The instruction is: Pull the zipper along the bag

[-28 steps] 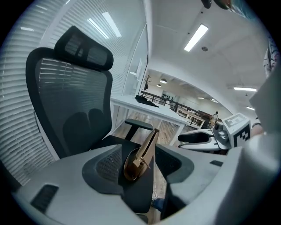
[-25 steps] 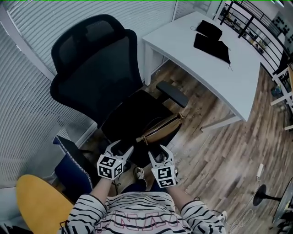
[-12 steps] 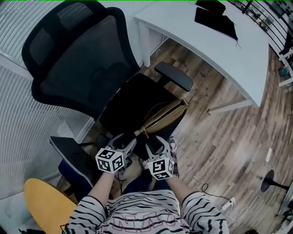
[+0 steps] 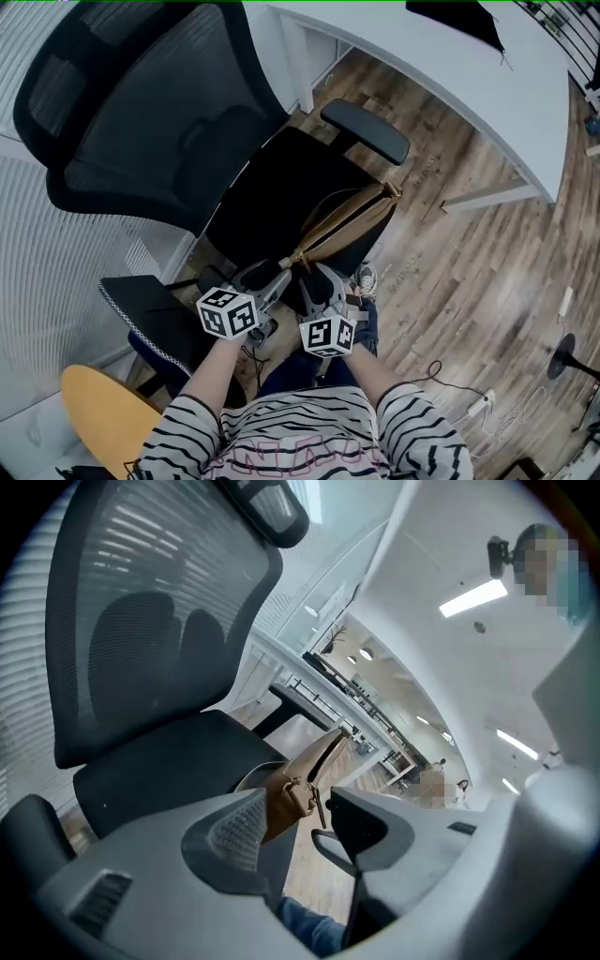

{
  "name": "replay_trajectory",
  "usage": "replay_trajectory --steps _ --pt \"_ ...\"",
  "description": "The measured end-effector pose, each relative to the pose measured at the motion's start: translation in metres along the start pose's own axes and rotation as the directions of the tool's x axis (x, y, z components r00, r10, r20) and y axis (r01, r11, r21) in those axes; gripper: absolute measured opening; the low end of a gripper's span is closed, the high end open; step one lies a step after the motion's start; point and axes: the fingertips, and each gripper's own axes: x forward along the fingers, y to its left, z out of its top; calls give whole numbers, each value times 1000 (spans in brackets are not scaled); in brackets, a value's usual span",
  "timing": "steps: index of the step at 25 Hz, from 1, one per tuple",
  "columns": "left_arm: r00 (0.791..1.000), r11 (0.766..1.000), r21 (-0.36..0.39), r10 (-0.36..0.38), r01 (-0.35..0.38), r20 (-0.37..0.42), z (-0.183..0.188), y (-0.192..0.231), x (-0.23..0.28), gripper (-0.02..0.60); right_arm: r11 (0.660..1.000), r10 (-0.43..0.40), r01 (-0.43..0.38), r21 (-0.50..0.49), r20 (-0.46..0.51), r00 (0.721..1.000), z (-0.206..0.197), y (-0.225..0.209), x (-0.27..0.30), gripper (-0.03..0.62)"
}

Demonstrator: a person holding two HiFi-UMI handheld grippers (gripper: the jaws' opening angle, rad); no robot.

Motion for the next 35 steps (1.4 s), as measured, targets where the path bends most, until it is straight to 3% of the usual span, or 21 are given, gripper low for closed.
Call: replay_trajectory --steps 12,16,23,27,32,35 --pt "995 987 -126 -100 97 -22 -9 3 17 207 1000 -22 22 19 24 999 -4 -4 7 59" --pt "996 985 -150 -88 87 1 -6 4 19 76 995 -5 -2 97 70 998 1 -13 1 48" --pt "995 975 -198 -98 103 37 -3 2 18 44 965 105 -125 232 94 990 5 -19 -7 44" --pt "996 977 -197 -76 84 48 -4 2 18 44 891 170 -196 409 98 980 2 -23 -6 40" --pt "997 976 -209 -48 60 65 -2 2 17 43 736 236 -251 629 109 966 -1 -29 -3 37" --pt "997 974 -224 -23 39 76 -2 4 18 43 646 275 -273 712 117 954 -2 -31 -1 37"
